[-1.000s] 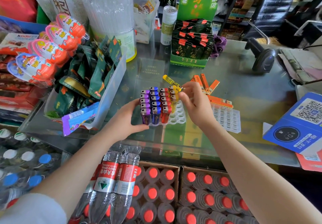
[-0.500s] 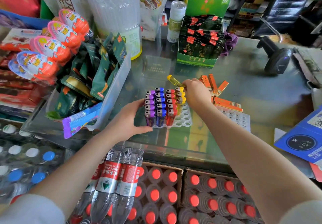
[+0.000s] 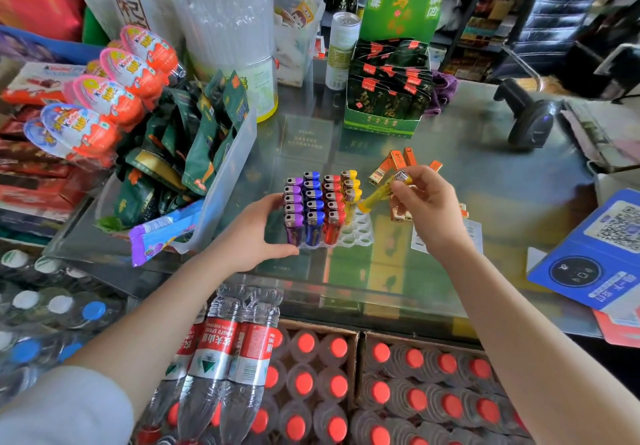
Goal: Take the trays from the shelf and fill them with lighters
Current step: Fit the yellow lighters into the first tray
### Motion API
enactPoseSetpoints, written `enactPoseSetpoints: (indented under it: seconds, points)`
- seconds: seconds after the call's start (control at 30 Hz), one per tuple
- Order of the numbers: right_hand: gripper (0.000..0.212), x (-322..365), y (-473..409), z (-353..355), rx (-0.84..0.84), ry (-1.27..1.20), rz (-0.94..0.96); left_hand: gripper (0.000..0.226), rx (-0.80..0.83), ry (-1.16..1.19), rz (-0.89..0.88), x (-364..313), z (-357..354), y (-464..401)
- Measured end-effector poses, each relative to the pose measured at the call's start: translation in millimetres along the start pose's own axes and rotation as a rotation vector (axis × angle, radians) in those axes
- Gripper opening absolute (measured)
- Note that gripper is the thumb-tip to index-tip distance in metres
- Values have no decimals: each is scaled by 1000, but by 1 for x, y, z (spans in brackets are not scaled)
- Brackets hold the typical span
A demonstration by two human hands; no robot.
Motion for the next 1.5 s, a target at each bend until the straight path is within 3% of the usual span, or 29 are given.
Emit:
enactPoseSetpoints:
  seconds: [0.2,0.4,0.53,1.0,1.27,1.37,1.5]
  points:
    - [13,7,19,-9,87,-37,53,77,-36,-14,-1,-3,-2,6]
    - [16,1,28,-23,151,167,96,78,-43,-27,10,-6,-1,7]
    - [20,9,28,-33,189,306,251,78,-47,-17,11,-5,-1,7]
    - [23,8,28,-36,225,458,450,77,-46,0,3,-2,-2,6]
    - [26,10,28,-37,177,461,391,73,-53,30,-19,-1,-5,7]
    - [34,9,32,-41,157,648,424,62,-54,42,-49,-3,-5,7]
    - [51,-11,34,-30,200,901,334,51,-56,3,-64,1,-6,3]
Point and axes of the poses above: each hand's wrist, its own y-axis away from the middle knuckle, its own z-axis out of the back of the hand, x = y × z, the point moved 3 cm from there along -y, towards the middle knuckle, and after that the axes turned 5 degrees about -x, right-handed, at the moved point
